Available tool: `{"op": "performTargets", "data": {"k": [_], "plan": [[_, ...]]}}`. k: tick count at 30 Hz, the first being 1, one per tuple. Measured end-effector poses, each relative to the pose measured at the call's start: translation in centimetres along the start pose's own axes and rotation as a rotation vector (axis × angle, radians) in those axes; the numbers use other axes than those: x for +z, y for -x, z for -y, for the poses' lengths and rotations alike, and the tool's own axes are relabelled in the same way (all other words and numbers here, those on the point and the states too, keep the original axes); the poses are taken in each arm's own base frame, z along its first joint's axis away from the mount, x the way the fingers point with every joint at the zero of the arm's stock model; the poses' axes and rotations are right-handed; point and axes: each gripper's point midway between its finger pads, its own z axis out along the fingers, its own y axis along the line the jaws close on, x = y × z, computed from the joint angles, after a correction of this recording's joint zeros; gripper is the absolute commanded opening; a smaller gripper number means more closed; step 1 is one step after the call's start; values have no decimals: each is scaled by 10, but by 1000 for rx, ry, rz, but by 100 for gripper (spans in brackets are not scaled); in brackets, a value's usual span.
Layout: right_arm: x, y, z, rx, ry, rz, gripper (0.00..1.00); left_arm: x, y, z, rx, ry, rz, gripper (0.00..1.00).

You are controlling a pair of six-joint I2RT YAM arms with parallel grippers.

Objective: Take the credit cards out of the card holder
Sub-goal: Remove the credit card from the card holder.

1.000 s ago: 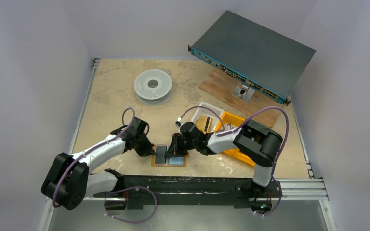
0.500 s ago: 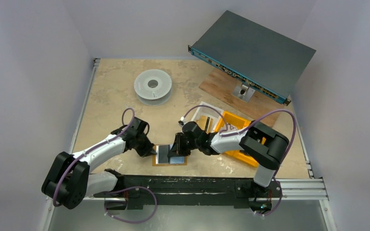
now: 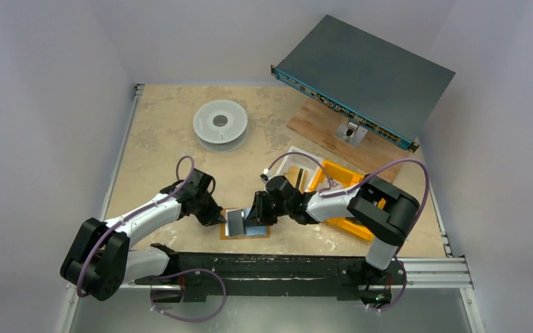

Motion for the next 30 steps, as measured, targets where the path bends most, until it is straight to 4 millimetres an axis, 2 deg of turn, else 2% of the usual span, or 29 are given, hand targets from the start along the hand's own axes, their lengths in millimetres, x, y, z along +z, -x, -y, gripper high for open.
{"op": "performTargets", "data": {"k": [14, 17, 23, 30], "plan": [[5, 1, -3, 4, 25, -8, 18, 0, 0, 0, 0, 0, -1, 0], [8, 3, -4, 3, 30, -8, 15, 0, 0, 0, 0, 0, -2, 0], [9, 3, -4, 2, 31, -7, 1, 0, 0, 0, -1, 0, -2, 0], [1, 5, -2, 6, 5, 12, 0, 0, 0, 0, -3, 3, -3, 0]]}}
